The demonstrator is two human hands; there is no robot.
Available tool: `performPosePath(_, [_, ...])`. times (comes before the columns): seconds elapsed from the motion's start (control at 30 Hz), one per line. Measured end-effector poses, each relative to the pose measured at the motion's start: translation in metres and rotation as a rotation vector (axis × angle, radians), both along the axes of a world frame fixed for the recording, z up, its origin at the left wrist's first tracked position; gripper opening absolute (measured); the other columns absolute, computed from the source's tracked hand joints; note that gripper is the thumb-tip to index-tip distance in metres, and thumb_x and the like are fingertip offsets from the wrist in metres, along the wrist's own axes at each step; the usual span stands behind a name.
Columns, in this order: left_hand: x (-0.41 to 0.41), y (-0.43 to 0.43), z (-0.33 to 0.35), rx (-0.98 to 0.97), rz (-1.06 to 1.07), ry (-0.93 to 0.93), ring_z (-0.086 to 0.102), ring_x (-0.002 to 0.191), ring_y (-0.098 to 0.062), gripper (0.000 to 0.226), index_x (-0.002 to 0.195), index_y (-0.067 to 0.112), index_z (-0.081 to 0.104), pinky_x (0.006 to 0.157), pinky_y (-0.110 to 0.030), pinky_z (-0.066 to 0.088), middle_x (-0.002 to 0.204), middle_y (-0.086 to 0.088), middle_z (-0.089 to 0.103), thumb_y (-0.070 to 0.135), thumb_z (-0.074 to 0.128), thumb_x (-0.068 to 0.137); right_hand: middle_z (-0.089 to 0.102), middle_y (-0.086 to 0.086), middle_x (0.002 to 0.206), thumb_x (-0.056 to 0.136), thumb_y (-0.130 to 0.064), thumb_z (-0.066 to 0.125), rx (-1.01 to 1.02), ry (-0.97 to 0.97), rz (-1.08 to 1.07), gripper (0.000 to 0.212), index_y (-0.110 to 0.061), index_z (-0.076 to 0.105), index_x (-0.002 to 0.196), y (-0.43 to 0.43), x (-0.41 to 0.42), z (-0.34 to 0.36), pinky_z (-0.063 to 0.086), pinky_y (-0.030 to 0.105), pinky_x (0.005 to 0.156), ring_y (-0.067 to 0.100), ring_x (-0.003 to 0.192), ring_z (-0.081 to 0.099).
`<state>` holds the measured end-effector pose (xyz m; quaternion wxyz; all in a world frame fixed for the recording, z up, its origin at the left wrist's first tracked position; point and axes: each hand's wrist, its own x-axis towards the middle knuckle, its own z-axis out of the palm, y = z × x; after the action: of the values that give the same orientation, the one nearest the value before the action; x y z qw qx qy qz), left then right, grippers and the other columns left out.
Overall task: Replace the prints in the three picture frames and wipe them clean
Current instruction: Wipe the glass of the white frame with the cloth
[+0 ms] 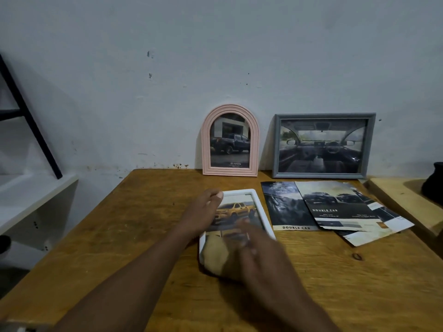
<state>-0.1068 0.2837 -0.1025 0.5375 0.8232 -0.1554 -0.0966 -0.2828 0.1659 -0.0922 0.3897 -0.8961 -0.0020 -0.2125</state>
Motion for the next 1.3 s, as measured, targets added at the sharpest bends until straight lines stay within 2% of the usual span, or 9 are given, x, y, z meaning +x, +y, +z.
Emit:
performPosePath(0.07, [-0.016,0.009,0.004,0.08,-0.056,-0.069,0.06,0.119,-0.018,0.048,0.134,0.046,0.055,0.094,-0.047,0.058,0.141,0.004,0.053,0.069,0.05,0.092,0.059,-0.012,0.128,0.105,-0.025,0.043,0.001,-0.085,-0.098,0.034,-0.029,0.054,0.137,-0.03,0.021,-0.001,0.049,0.031,0.097,0.006,0.115,0.056])
performPosePath(0.13, [-0.039,0.012,0.004,0.253,-0.105,-0.242,0.046,0.137,-0.019,0.057,0.146,0.042,0.046,0.107,-0.05,0.048,0.152,0.005,0.044,0.066,0.049,0.095,0.059,-0.004,0.123,0.107,-0.033,0.036,-0.076,-0.049,-0.075,0.032,-0.024,0.052,0.134,-0.048,0.047,-0.012,0.05,0.04,0.094,0.014,0.113,0.056])
performPosePath(0.2, [-0.069,0.012,0.002,0.443,-0.202,-0.439,0.025,0.15,-0.014,0.067,0.156,0.034,0.033,0.122,-0.043,0.026,0.163,0.006,0.031,0.064,0.046,0.097,0.051,0.005,0.137,0.105,-0.048,0.026,-0.179,0.108,-0.056,0.049,-0.017,0.045,0.139,-0.057,0.07,-0.028,0.041,0.048,0.107,0.026,0.133,0.045])
performPosePath(0.27, [-0.094,0.016,-0.007,0.648,-0.302,-0.556,0.011,0.154,-0.01,0.073,0.161,0.026,0.02,0.123,-0.032,0.009,0.168,0.005,0.02,0.063,0.037,0.101,0.033,0.01,0.156,0.101,-0.059,0.016,-0.28,0.247,-0.06,0.068,-0.012,0.035,0.147,-0.057,0.083,-0.044,0.026,0.055,0.119,0.031,0.15,0.024])
performPosePath(0.4, [-0.096,0.027,-0.025,0.893,-0.319,-0.611,-0.004,0.156,-0.012,0.066,0.163,0.016,0.01,0.125,-0.031,-0.006,0.171,-0.002,0.007,0.052,0.015,0.108,0.006,0.008,0.169,0.104,-0.054,0.014,-0.396,0.345,-0.081,0.068,-0.014,0.015,0.158,-0.055,0.088,-0.056,0.006,0.047,0.124,0.022,0.155,-0.001])
performPosePath(0.63, [-0.065,0.031,-0.02,0.843,-0.211,-0.359,-0.012,0.155,-0.01,0.065,0.163,0.016,0.0,0.126,-0.034,-0.004,0.171,0.001,-0.008,0.048,0.012,0.109,-0.006,0.008,0.169,0.1,-0.058,0.006,-0.458,0.403,-0.064,0.075,-0.014,-0.003,0.16,-0.052,0.082,-0.049,-0.002,0.041,0.124,0.02,0.154,-0.011])
performPosePath(0.87, [-0.017,0.017,-0.025,0.826,-0.105,-0.177,-0.021,0.154,-0.02,0.068,0.16,0.014,-0.015,0.125,-0.041,-0.008,0.168,-0.003,-0.022,0.047,0.015,0.109,-0.014,0.008,0.168,0.073,-0.073,-0.025,-0.494,0.392,-0.069,0.105,-0.016,-0.009,0.16,-0.052,0.079,-0.049,-0.006,0.038,0.123,0.021,0.153,-0.017])
performPosePath(1.13, [0.029,-0.011,-0.024,0.759,0.04,-0.229,-0.018,0.155,-0.023,0.07,0.161,0.016,-0.012,0.126,-0.044,-0.008,0.169,-0.005,-0.016,0.053,0.012,0.107,-0.009,0.007,0.168,0.06,-0.077,-0.038,-0.527,0.378,-0.064,0.119,-0.023,-0.001,0.16,-0.053,0.081,-0.051,-0.004,0.039,0.124,0.021,0.154,-0.015])
performPosePath(1.3, [0.032,-0.018,-0.019,0.462,0.168,-0.358,-0.009,0.156,-0.015,0.067,0.163,0.025,0.002,0.127,-0.044,-0.004,0.171,0.003,-0.002,0.056,0.012,0.105,-0.007,0.002,0.169,0.049,-0.079,-0.045,-0.54,0.437,-0.106,0.132,-0.023,0.0,0.16,-0.054,0.083,-0.04,-0.001,0.044,0.123,0.024,0.155,-0.011])
